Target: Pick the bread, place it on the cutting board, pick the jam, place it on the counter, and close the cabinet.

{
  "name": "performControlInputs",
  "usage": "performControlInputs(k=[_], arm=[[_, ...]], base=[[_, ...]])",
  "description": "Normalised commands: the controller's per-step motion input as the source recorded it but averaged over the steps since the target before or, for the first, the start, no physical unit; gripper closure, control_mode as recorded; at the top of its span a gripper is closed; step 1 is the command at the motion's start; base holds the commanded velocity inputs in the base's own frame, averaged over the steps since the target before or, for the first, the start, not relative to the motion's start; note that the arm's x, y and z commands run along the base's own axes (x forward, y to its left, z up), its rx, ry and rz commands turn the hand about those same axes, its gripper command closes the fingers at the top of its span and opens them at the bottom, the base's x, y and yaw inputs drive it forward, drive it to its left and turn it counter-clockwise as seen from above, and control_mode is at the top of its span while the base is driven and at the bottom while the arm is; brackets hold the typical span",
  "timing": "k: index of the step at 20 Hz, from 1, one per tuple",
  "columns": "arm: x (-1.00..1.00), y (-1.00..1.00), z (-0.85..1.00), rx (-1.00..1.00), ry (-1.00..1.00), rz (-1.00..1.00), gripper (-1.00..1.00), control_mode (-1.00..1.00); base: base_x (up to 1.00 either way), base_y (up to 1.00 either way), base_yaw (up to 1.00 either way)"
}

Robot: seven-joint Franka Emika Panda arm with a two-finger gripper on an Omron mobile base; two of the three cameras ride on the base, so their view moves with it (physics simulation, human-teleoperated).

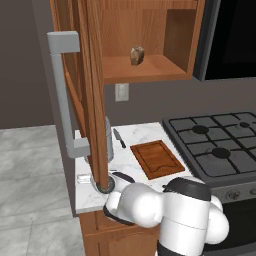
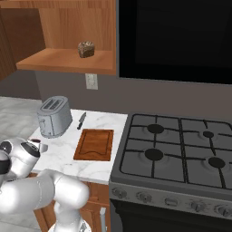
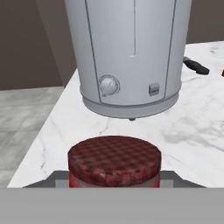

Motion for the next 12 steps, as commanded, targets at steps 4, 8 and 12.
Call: performControlInputs(k=[4,8,12], arm=[[0.16,0.01,-0.1,0.0,0.0,0.0,1.0,-1.0],[0.11,0.01,-0.08,0.0,0.0,0.0,1.0,-1.0],[0.05,0.03,-0.16,0.0,-0.01,0.0,1.0,-1.0]], base=[[0.0,0.0,0.0],[0.0,0.0,0.0],[0.0,0.0,0.0]])
